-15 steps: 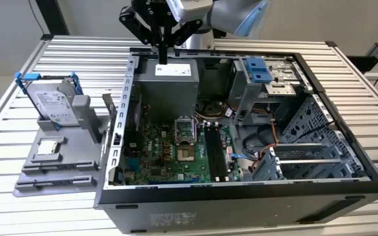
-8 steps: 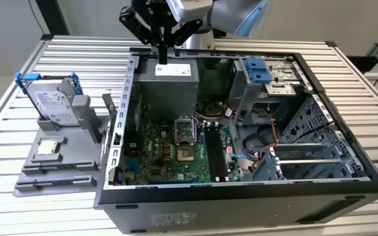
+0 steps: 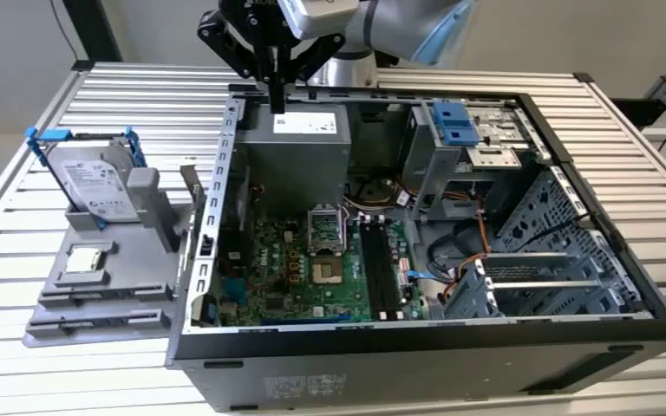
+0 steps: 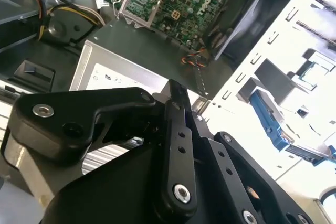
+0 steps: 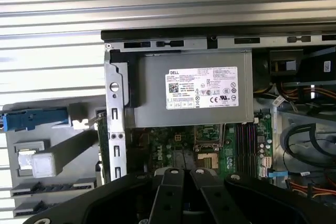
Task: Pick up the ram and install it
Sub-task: 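Reach for the ram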
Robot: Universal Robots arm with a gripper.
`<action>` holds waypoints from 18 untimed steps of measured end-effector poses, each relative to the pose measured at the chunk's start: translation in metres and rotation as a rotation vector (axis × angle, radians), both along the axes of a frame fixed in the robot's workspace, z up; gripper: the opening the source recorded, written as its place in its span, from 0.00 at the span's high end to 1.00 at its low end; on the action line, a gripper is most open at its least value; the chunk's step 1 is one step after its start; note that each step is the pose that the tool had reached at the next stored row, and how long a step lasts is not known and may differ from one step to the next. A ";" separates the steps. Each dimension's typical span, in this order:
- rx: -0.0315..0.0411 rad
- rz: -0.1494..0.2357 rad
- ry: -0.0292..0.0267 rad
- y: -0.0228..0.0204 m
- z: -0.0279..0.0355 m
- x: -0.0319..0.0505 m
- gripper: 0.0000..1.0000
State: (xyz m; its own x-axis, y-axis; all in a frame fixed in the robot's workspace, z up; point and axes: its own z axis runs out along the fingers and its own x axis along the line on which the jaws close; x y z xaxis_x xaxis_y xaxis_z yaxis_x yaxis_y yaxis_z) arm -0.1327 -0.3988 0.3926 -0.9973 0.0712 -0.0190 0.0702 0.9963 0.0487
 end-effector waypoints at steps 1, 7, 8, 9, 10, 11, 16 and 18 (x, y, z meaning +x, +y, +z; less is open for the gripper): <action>0.0000 0.000 0.0000 0.0000 0.0000 -0.0022 1.00; 0.0000 0.000 -0.0001 0.0000 0.0000 -0.0165 1.00; -0.0001 0.000 0.0000 0.0000 0.0000 -0.0190 1.00; 0.0000 0.000 0.0000 0.0000 0.0000 -0.0210 1.00; 0.0000 0.000 -0.0001 0.0000 0.0000 -0.0231 1.00; 0.0000 0.000 0.0000 0.0000 0.0000 -0.0252 1.00; 0.0000 0.000 0.0000 0.0000 0.0000 -0.0364 1.00; 0.0000 0.000 0.0000 0.0000 0.0000 -0.0404 1.00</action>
